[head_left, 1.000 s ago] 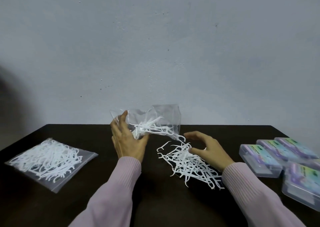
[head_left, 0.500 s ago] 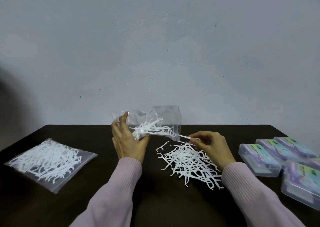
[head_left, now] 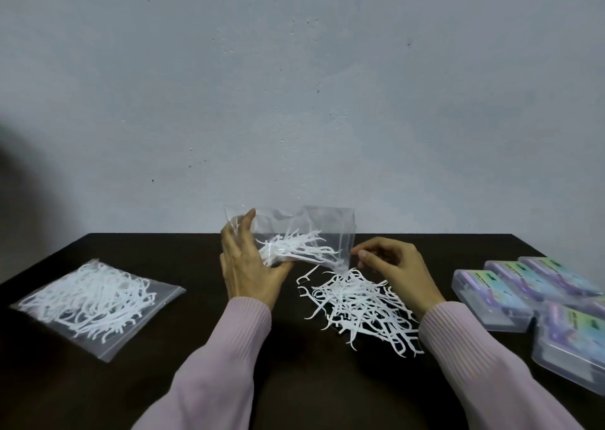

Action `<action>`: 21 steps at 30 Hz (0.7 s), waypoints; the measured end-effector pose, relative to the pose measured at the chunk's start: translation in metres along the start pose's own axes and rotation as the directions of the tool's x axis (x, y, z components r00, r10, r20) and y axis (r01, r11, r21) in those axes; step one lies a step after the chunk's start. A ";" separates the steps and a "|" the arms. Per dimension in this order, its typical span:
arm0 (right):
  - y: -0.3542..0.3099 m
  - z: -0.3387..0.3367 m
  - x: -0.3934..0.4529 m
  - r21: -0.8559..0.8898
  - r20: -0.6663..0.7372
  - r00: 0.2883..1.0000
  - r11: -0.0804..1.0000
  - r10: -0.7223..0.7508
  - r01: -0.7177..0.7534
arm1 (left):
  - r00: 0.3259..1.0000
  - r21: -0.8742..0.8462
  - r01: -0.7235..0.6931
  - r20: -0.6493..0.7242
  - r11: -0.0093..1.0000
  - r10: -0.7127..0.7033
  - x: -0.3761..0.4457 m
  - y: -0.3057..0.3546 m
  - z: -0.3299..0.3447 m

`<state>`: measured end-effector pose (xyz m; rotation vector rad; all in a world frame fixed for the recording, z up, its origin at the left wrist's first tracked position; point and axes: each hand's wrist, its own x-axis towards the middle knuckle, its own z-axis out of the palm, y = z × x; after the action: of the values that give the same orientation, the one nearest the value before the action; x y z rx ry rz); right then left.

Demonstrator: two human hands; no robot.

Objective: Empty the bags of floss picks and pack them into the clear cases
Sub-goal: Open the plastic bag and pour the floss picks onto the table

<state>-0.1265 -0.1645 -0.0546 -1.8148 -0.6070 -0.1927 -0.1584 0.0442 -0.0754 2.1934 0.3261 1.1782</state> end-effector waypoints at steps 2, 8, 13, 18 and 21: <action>-0.003 0.004 0.000 0.058 0.066 0.998 0.998 -0.021 0.017 | 0.997 0.032 -0.043 0.059 0.999 0.041 -0.003 0.002 0.001; -0.003 0.006 0.001 0.084 0.109 0.991 0.994 -0.082 0.073 | 0.957 0.176 -0.288 0.092 0.941 0.276 -0.003 -0.003 0.009; -0.002 0.002 0.001 0.022 0.127 0.988 0.996 -0.088 0.086 | 0.920 0.238 -0.389 0.042 0.890 0.391 0.003 -0.011 0.008; -0.002 -0.002 0.001 0.059 0.099 0.991 0.994 -0.095 0.089 | 0.976 0.031 -0.217 -0.023 0.976 0.218 0.008 -0.011 0.003; -0.003 0.001 0.000 0.082 0.122 0.989 0.994 -0.085 0.075 | 1.000 -0.140 -0.020 -0.010 0.990 0.019 0.004 -0.006 0.003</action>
<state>-0.1277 -0.1631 -0.0525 -1.7378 -0.7664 -0.1083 -0.1533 0.0500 -0.0775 2.0750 0.2191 1.1856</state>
